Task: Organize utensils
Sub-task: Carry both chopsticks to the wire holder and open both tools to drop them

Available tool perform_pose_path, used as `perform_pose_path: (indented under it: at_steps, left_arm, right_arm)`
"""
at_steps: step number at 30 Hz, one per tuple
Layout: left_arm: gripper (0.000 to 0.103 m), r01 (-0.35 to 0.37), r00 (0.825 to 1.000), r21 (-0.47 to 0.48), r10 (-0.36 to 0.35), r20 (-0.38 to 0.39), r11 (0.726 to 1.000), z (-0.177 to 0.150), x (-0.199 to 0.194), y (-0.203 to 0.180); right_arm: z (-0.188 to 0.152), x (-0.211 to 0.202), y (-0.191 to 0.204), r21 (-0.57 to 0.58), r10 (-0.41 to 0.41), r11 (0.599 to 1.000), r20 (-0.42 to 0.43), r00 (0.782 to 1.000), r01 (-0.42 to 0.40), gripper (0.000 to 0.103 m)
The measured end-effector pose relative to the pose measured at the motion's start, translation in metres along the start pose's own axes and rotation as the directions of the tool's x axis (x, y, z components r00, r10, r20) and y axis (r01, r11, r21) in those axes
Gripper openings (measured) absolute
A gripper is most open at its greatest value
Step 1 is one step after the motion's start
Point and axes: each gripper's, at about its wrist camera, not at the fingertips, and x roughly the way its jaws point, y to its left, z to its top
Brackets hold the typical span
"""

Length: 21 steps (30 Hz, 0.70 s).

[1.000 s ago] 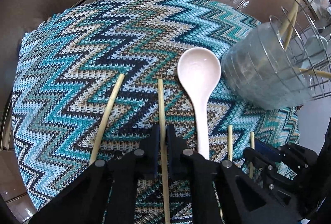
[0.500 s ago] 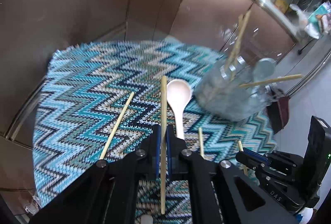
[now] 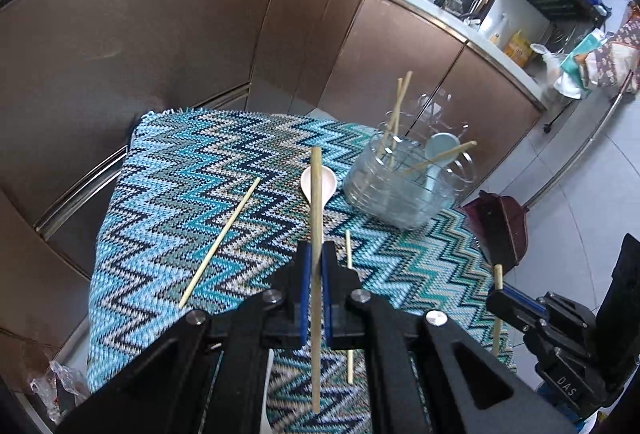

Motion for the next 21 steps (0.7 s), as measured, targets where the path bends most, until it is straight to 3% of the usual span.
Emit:
perform_pose_path:
  at_steps: [6,12,21]
  left_arm:
    - [0.005,0.028,0.998,0.0,-0.028,0.061,1.0,-0.001,-0.034,-0.01]
    - [0.005,0.09,0.986,0.014,-0.091,0.143,0.996,0.025,-0.056,-0.03]
    - [0.005,0.156,0.936,0.073,-0.171,0.307,0.985,0.104,-0.046,-0.068]
  right_arm:
    - [0.004,-0.034,0.016,-0.039,0.015,0.999,0.101,0.995,-0.011,0.005]
    - [0.034,-0.052,0.01,-0.056,0.013,0.998,0.224,0.974,-0.001,0.005]
    - [0.129,-0.035,-0.021,-0.089,0.026,0.996,0.421,0.906,0.013,0.005]
